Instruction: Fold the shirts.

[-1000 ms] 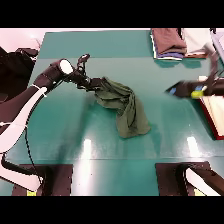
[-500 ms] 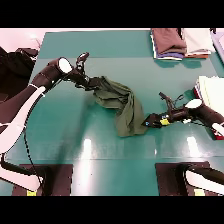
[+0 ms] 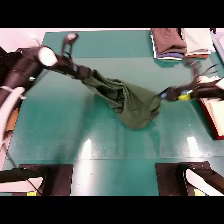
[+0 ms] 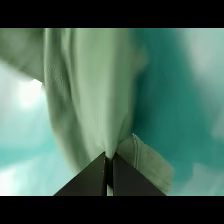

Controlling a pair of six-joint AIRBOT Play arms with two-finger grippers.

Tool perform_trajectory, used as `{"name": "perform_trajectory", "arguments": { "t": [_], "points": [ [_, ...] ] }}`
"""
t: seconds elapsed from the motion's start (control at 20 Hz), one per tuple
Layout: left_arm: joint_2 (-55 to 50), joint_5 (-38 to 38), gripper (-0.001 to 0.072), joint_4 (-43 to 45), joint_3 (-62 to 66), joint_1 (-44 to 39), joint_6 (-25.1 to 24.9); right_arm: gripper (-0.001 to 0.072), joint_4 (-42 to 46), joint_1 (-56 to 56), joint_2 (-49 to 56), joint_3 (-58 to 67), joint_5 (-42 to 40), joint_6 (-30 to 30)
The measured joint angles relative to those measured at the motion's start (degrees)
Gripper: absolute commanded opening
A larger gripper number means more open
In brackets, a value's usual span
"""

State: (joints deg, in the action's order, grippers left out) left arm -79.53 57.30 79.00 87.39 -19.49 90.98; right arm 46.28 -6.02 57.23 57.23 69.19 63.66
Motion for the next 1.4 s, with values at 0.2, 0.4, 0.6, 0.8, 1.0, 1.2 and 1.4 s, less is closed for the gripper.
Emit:
{"name": "perform_trajectory", "arguments": {
  "t": [0.2, 0.4, 0.6, 0.8, 1.0, 1.2, 1.4],
  "points": [
    [12.3, 0.2, 0.0025, 5.8, 3.1, 0.0, -0.2, 0.0027, 2.1, -8.5, -7.9, 12.6, 3.9, 0.0],
    [25.4, 0.4, 0.0025, 8.0, 6.2, 0.0, -1.1, 0.0027, 2.8, -16.7, -13.4, 23.1, 5.8, 0.3],
    [36.7, 0.3, 0.0024, 8.6, 7.6, 0.0, -1.3, 0.0026, 3.1, -24.0, -15.9, 32.7, 6.8, 1.4],
    [42.6, 0.8, 0.0024, 8.6, 8.0, 0.0, -1.4, 0.0026, 2.9, -28.0, -14.3, 40.8, 8.0, 3.2],
    [40.9, 3.3, 0.0025, 8.2, 5.8, 0.0, -1.5, 0.0025, 3.5, -26.4, -8.0, 44.1, 10.1, 5.9],
    [31.9, 6.0, 0.0026, 8.0, -0.3, 0.0, -1.5, 0.0026, 10.1, -17.2, 1.9, 40.2, 11.2, 9.7],
    [17.9, 5.4, 0.0026, 7.8, -6.1, 0.0, -3.9, 0.0027, 20.6, -7.8, 14.0, 35.3, 11.1, 12.8]
  ]
}}
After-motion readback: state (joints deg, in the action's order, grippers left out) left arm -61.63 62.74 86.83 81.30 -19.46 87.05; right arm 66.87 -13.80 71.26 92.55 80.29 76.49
